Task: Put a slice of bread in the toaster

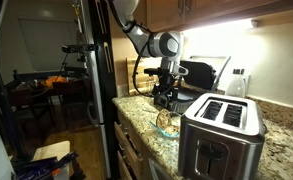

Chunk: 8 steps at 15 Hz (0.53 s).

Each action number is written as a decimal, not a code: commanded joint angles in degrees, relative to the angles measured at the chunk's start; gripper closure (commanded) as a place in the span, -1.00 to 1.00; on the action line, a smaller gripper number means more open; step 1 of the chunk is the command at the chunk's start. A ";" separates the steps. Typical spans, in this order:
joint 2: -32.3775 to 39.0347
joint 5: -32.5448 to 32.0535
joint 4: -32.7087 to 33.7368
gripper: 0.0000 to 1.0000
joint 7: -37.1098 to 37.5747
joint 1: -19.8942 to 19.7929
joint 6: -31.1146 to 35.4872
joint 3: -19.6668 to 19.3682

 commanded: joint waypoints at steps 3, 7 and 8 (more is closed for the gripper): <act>1.20 0.84 0.01 -1.00 0.88 0.81 2.05 -1.66; 2.11 0.95 0.71 -1.00 0.96 0.92 2.10 -1.84; 2.23 0.98 0.78 -1.00 0.97 0.95 2.12 -1.84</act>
